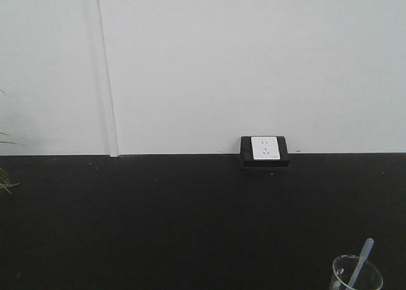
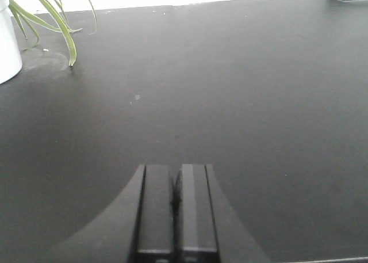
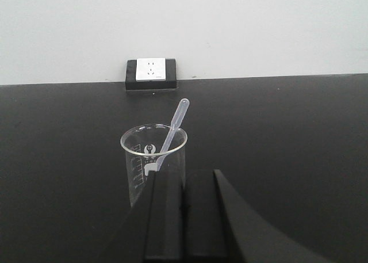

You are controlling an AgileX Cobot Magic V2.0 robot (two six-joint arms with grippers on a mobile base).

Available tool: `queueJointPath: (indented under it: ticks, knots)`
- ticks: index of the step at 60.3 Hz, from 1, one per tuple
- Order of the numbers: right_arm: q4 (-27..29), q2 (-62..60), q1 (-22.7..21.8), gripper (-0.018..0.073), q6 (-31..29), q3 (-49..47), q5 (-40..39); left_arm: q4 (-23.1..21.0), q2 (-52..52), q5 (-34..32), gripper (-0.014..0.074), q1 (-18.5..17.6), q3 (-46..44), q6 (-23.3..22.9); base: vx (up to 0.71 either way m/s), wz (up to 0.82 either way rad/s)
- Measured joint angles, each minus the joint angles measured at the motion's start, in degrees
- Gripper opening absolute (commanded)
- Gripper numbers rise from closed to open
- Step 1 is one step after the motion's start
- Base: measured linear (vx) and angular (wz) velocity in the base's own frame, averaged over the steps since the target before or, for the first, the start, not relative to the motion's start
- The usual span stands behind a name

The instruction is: Grab transparent chemical and place on left bench

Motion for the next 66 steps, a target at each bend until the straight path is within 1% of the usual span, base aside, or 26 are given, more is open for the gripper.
queueJointPath:
  ticks: [56, 61, 66]
  knots:
    - [0.0, 0.0, 0.0, -0.0007, 0.0, 0.0, -0.1, 0.0, 0.0, 0.0, -0.0003, 0.0, 0.0, 0.0, 0.00, 0.00]
    - [0.1, 0.0, 0.0, -0.0006, 0.0, 0.0, -1.7, 0.0, 0.0, 0.0, -0.0003, 0.0, 0.0, 0.0, 0.00, 0.00]
    - [0.1, 0.0, 0.0, -0.0003, 0.0, 0.0, -6.0, 0.0, 0.0, 0.0, -0.0003, 0.0, 0.0, 0.0, 0.00, 0.00]
